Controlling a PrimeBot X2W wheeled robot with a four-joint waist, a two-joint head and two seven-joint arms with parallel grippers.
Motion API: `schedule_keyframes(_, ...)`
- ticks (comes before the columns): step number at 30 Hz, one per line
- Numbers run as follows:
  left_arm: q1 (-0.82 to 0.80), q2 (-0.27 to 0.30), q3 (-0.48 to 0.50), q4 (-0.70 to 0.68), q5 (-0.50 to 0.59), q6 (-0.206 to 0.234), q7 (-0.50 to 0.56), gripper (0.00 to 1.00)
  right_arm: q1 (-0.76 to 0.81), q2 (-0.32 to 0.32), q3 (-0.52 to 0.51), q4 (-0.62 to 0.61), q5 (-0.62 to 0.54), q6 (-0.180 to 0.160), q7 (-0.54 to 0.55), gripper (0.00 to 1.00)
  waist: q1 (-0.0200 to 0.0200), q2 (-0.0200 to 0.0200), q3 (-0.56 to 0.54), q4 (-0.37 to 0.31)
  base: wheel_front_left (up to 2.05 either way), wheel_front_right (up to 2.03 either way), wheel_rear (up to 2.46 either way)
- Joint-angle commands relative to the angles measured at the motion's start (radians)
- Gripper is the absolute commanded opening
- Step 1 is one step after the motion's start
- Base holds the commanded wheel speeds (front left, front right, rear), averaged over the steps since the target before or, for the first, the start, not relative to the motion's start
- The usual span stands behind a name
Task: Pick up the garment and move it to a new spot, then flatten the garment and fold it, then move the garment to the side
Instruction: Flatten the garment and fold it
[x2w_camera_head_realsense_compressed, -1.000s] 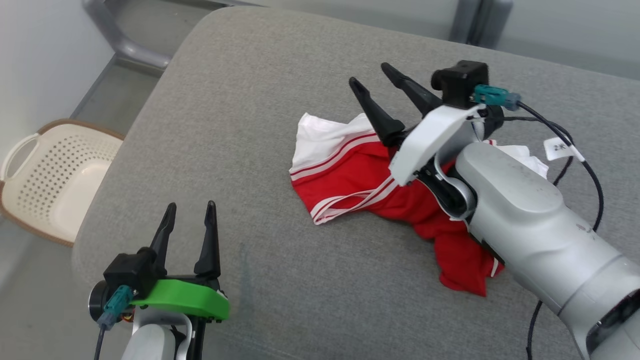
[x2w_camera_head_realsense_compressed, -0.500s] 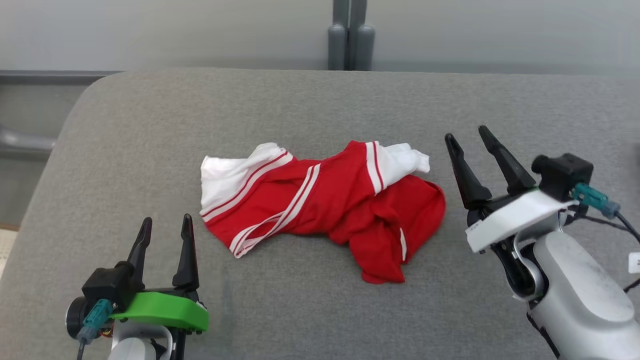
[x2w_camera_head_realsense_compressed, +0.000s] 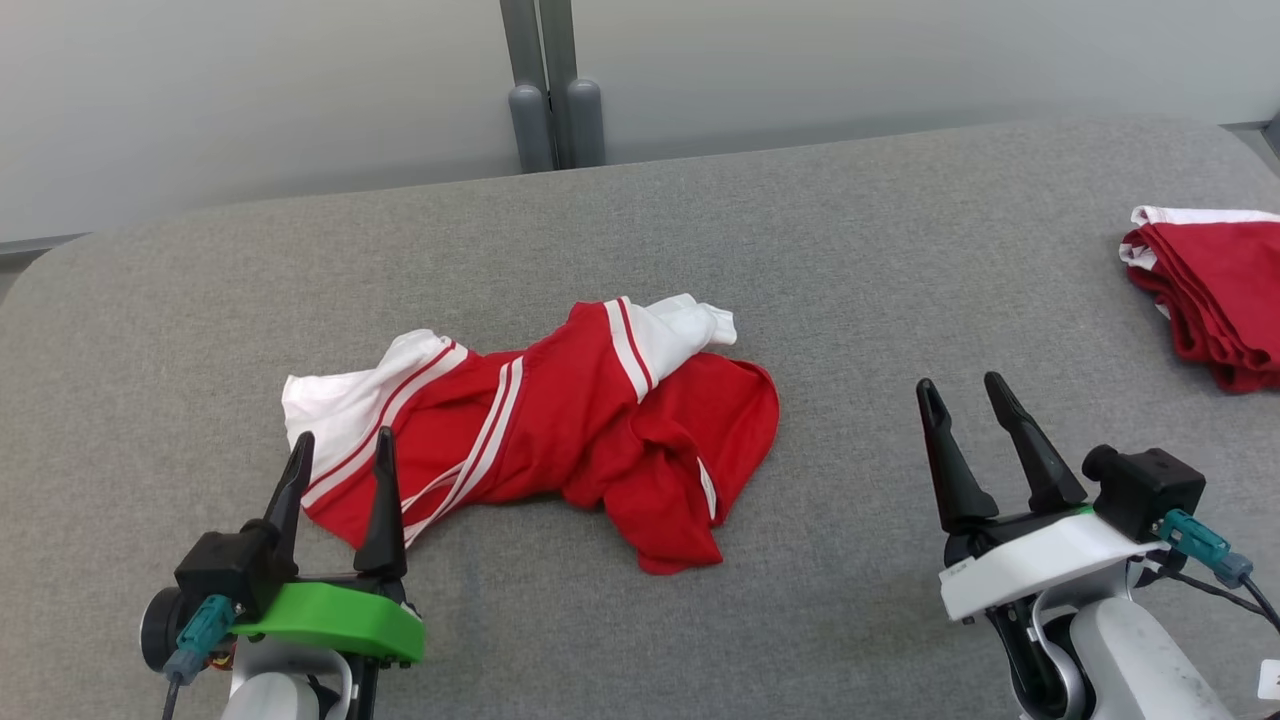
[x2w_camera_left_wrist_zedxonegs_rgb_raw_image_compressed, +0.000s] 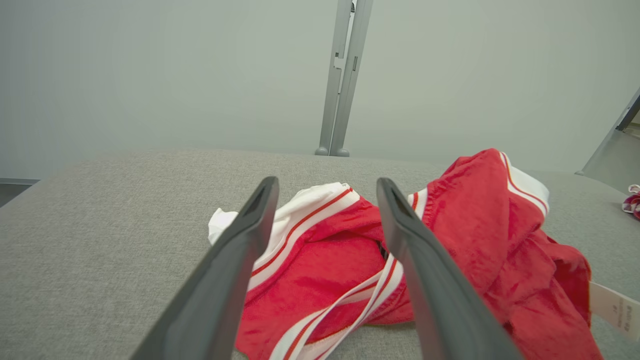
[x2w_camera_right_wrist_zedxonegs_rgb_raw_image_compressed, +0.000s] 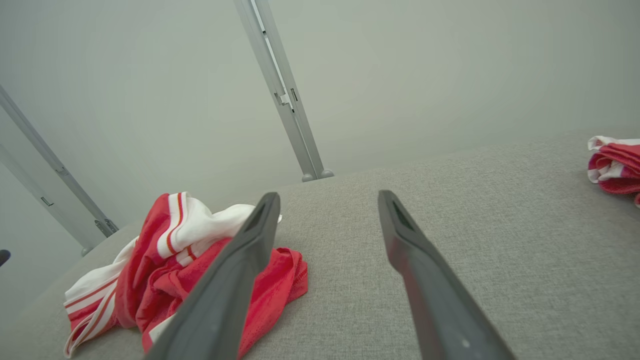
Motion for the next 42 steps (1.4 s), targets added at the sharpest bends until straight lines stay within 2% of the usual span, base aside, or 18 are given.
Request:
schedule_keyframes(1,-0.013,0.001,0.000,0.004,0.003,-0.005,-0.002,1.00,0.005,0.002,0.004,-0.001,-0.011,0.000,-0.003,1.00,0.0000,-0.0001,0.004,0.002,0.00,0.00,0.00)
schedule_keyframes(6,-0.016,0.002,-0.005,0.014,0.004,-0.009,-0.002,1.00,0.003,0.001,0.015,0.017,-0.022,0.000,-0.003,1.00,0.0000,-0.0001,0.004,0.019,0.00,0.00,0.00)
schedule_keyframes(10,-0.017,0.000,-0.009,0.019,0.002,-0.012,-0.002,1.00,-0.008,-0.004,0.049,0.089,-0.007,0.000,0.001,1.00,0.0000,-0.0001,0.004,0.036,0.00,0.00,0.00)
schedule_keyframes(15,-0.025,-0.003,-0.022,0.023,-0.003,-0.014,-0.002,1.00,-0.059,-0.019,0.179,0.188,0.038,0.000,0.072,1.00,0.0000,-0.0001,0.011,0.080,0.00,0.00,0.00)
schedule_keyframes(21,-0.020,-0.006,-0.014,0.026,-0.005,-0.011,-0.002,1.00,-0.102,-0.049,0.296,0.250,0.060,0.000,0.121,1.00,0.0000,-0.0001,0.019,0.140,0.00,0.00,0.00)
schedule_keyframes(25,-0.020,-0.008,-0.011,0.023,-0.008,-0.012,-0.002,1.00,-0.119,-0.059,0.339,0.283,0.075,0.000,0.136,1.00,0.0000,-0.0001,0.028,0.173,0.00,0.00,0.00)
schedule_keyframes(30,-0.025,-0.010,-0.006,0.020,-0.013,-0.014,-0.002,1.00,-0.144,-0.066,0.343,0.329,0.054,0.000,0.122,1.00,0.0000,-0.0001,0.038,0.200,0.00,0.00,0.00)
schedule_keyframes(31,-0.025,-0.010,-0.005,0.020,-0.013,-0.014,-0.002,1.00,-0.148,-0.066,0.341,0.343,0.044,0.000,0.122,0.44,0.0000,-0.0001,0.040,0.204,0.00,0.00,0.00)
schedule_keyframes(32,-0.024,-0.010,-0.004,0.020,-0.013,-0.014,-0.002,1.00,-0.153,-0.065,0.338,0.354,0.036,0.000,0.120,0.19,0.0000,-0.0001,0.040,0.206,0.00,0.00,0.00)
schedule_keyframes(33,-0.023,-0.011,-0.002,0.021,-0.013,-0.015,-0.002,1.00,-0.160,-0.061,0.334,0.365,0.030,0.000,0.116,0.00,0.0000,-0.0001,0.041,0.209,0.00,0.00,0.00)
schedule_keyframes(38,-0.025,-0.012,0.005,0.022,-0.009,-0.015,-0.002,1.00,-0.183,-0.049,0.315,0.405,-0.006,0.000,0.094,0.00,0.0000,-0.0001,0.043,0.210,0.00,0.00,0.00)
schedule_keyframes(42,-0.022,-0.013,0.011,0.019,-0.005,-0.014,-0.002,1.00,-0.205,-0.071,0.263,0.401,-0.037,0.000,0.061,0.00,0.0000,-0.0001,0.039,0.200,0.00,0.00,0.00)
